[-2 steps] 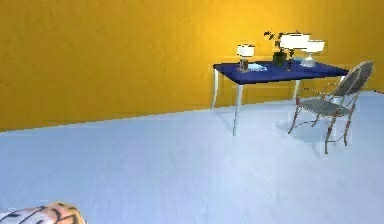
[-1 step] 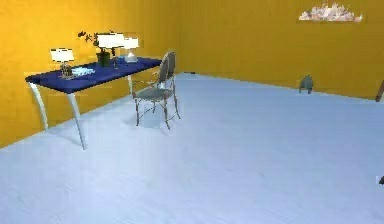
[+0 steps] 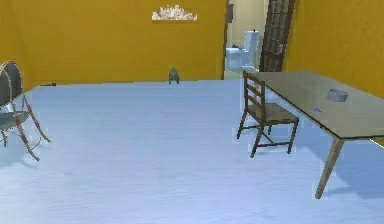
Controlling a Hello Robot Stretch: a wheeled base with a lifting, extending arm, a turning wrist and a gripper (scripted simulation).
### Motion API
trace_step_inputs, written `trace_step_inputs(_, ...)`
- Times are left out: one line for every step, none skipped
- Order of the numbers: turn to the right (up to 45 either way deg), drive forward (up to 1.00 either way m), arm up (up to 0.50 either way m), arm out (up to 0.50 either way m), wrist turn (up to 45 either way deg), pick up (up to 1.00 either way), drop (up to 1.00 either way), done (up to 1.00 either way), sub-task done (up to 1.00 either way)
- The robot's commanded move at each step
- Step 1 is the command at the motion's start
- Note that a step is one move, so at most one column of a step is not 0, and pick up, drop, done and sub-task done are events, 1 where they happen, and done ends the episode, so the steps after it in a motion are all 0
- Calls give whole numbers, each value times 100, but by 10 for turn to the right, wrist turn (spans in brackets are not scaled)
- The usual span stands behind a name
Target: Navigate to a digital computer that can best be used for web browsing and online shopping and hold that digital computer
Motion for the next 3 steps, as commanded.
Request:
trace_step_inputs(0, 15, 0, 0, 0, 0, 0, 0, 0)
trace_step_inputs(0, 100, 0, 0, 0, 0, 0, 0, 0)
trace_step_inputs(30, 0, 0, 0, 0, 0, 0, 0, 0)
